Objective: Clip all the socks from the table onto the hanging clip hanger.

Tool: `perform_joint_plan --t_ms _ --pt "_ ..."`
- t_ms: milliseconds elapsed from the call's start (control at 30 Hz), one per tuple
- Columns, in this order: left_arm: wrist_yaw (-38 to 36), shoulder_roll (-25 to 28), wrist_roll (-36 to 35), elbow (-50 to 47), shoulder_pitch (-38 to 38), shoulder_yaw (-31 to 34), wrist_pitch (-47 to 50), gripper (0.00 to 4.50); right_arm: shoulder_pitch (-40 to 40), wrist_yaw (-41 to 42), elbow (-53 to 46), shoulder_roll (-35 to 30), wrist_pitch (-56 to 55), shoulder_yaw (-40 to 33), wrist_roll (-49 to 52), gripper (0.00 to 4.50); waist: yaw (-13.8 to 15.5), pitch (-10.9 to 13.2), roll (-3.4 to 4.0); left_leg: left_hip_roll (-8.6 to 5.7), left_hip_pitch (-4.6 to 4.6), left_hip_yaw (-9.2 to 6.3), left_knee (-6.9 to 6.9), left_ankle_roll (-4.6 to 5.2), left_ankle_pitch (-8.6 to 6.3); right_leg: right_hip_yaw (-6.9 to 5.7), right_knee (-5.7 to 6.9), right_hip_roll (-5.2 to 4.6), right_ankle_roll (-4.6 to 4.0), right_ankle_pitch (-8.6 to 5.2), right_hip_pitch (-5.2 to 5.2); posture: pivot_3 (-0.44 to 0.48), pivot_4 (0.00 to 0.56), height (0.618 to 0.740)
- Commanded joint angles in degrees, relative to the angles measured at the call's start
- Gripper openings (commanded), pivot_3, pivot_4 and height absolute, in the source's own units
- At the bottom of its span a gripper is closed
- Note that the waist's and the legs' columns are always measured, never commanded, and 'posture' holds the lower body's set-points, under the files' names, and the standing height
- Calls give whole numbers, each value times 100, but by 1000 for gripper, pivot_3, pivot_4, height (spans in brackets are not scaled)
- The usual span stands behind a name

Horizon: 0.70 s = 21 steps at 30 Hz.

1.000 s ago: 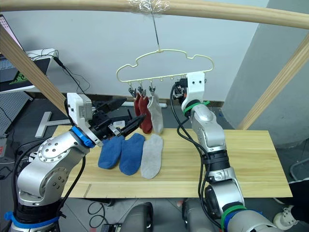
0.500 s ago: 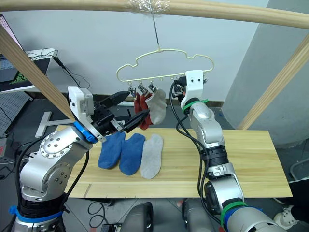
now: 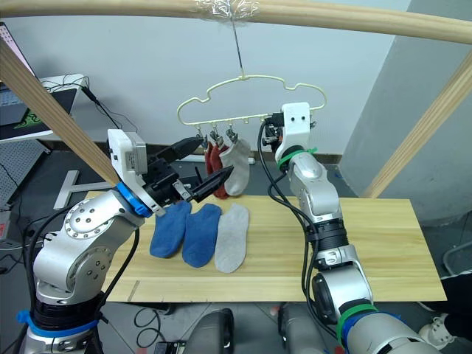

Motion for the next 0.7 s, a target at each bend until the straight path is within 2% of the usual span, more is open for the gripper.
perform_joint_plan --t_ms 33,167,333,400,467,533,633,700 --pt "-31 -26 19 -219 -49 -4 -107 4500 -182 26 -89 -9 -156 1 -1 696 0 0 0 0 0 0 0 0 0 0 0 0 0 0 0 71 249 740" --pt "-31 -45 34 -234 -45 -12 -103 4500 -175 49 -92 -20 -196 23 -6 7 0 0 0 0 0 0 0 0 0 1 0 0 0 0 0 72 252 740" --pt "-16 -99 64 -265 162 -130 -61 4500 -121 150 -168 -63 -147 -2 59 7 -2 0 0 0 0 0 0 0 0 1 0 0 0 0 0 68 256 740" --pt "75 -29 449 -120 385 -435 -23 4500 -51 376 -321 -80 37 -67 280 7 -1 0 1 0 0 1 0 0 0 2 0 0 0 0 0 68 256 740" --pt "421 -145 805 132 563 -684 165 4500 35 755 -548 -149 407 -79 574 7 -2 1 2 0 1 1 0 0 0 2 0 0 0 0 1 52 261 740" --pt "628 -386 847 384 692 -804 374 4500 106 1119 -775 -264 895 -11 831 7 -2 2 3 1 2 0 0 0 0 2 2 -1 1 -1 1 52 261 740" --pt "831 -517 1728 1345 885 -1275 -299 4500 219 1214 -1143 -406 1412 -6 1014 7 -7 2 4 2 3 0 3 1 0 2 6 -1 2 -1 1 14 267 740" --pt "852 -783 1993 2221 906 -1444 -783 4500 279 1196 -1346 -489 1663 -19 1069 7 -12 10 16 1 9 4 3 1 0 4 11 0 1 -1 2 -6 270 740"
